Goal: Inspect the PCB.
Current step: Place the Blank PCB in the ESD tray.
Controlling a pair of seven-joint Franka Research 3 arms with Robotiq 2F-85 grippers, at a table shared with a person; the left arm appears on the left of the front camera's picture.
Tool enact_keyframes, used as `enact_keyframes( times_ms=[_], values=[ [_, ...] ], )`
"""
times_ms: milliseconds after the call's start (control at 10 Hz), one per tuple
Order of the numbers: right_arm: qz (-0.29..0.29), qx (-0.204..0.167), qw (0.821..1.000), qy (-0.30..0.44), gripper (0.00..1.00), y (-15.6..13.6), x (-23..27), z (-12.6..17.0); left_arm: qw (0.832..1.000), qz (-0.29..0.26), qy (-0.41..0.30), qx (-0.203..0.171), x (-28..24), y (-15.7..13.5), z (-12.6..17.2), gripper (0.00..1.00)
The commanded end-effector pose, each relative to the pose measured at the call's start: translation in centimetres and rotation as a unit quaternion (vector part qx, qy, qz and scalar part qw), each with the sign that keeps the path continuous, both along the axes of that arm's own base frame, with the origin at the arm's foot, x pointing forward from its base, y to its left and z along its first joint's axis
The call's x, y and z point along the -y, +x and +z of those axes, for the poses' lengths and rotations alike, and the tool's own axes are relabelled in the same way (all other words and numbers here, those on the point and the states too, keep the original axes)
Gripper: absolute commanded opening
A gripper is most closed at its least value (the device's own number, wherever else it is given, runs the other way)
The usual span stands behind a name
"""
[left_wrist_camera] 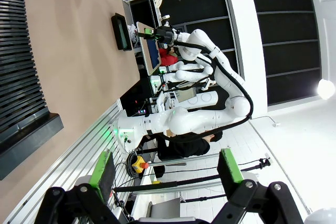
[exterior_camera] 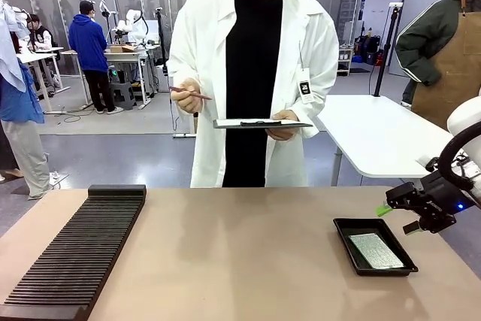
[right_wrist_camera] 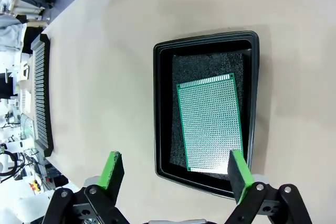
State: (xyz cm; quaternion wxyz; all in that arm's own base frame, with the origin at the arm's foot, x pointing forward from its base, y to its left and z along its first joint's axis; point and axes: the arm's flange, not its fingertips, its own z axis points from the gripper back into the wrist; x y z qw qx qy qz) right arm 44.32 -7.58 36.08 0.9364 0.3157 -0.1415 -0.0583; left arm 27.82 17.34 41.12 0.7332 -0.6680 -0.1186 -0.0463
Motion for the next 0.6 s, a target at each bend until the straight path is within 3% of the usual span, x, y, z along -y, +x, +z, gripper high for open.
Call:
enact_keyframes(
  times_ms=[0,500],
  values=[
    [0.0,0.003,1.0,-0.004,1.0,0.15,-0.14,0.09,1.0,0.001,0.005,-0.005,0.03,-0.03,0.5,1.0],
    [0.0,0.003,1.0,-0.004,1.0,0.15,-0.14,0.09,1.0,0.001,0.005,-0.005,0.03,-0.03,0.5,1.0]
  ],
)
